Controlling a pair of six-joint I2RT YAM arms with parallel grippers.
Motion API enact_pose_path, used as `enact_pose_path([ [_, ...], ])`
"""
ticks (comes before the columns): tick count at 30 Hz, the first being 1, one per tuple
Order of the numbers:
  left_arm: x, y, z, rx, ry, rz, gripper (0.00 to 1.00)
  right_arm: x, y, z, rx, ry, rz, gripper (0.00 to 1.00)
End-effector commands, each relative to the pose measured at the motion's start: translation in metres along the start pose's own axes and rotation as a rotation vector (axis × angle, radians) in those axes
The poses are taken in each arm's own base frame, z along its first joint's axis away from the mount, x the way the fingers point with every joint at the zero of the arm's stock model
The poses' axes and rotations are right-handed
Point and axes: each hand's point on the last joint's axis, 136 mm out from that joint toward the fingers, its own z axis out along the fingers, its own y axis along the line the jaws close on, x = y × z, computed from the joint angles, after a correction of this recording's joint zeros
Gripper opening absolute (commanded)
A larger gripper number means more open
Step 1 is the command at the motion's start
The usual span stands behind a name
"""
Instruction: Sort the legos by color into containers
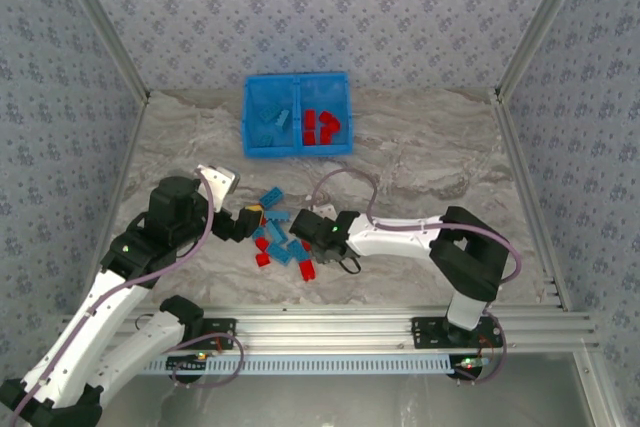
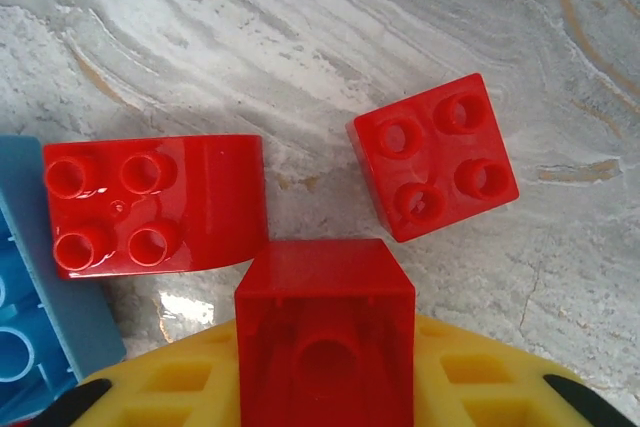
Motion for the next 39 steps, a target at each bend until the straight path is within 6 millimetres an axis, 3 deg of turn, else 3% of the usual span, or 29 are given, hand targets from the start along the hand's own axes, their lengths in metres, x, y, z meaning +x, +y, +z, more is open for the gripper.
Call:
enact_pose_path([
  [1,-0.006,-0.004,-0.004,0.016,-0.016,0.018,0.99,-0.012,-0.005,-0.022,0.028,-0.070,0.021,0.32],
  [5,-0.008,-0.022,-0.007,0.123,-0.039,0.045,0.99,-0.025,-0.016,-0.060,0.030,-0.160,0.024,0.30],
  [8,-0.009,-0.032,-0.011,0.180,-0.055,0.062,0.99,-0.048,-0.023,-0.091,0.008,-0.264,0.044,0.30],
  [13,-0.011,-0.041,-0.016,0.230,-0.078,0.079,0.99,-0.123,-0.025,-0.150,-0.075,-0.478,0.059,0.31],
  [18,-0.013,-0.042,-0.023,0.226,-0.123,0.107,0.99,-0.204,-0.029,-0.171,-0.158,-0.595,0.091,0.31],
  [21,-0.013,-0.037,-0.026,0.195,-0.137,0.110,0.99,-0.251,-0.040,-0.160,-0.144,-0.613,0.114,0.31],
  [25,-0.011,-0.030,-0.022,0.155,-0.113,0.099,0.99,-0.306,-0.059,-0.127,-0.061,-0.614,0.119,0.32],
  [30,-0.008,-0.028,-0.016,0.143,-0.069,0.092,0.99,-0.362,-0.090,-0.058,0.036,-0.556,0.169,0.32],
  [35,-0.008,-0.028,-0.015,0.143,-0.067,0.090,0.99,-0.392,-0.111,0.004,0.059,-0.518,0.188,0.33],
  [39,-0.007,-0.027,-0.014,0.138,-0.061,0.089,0.99,-0.406,-0.107,0.037,0.000,-0.538,0.158,0.38],
])
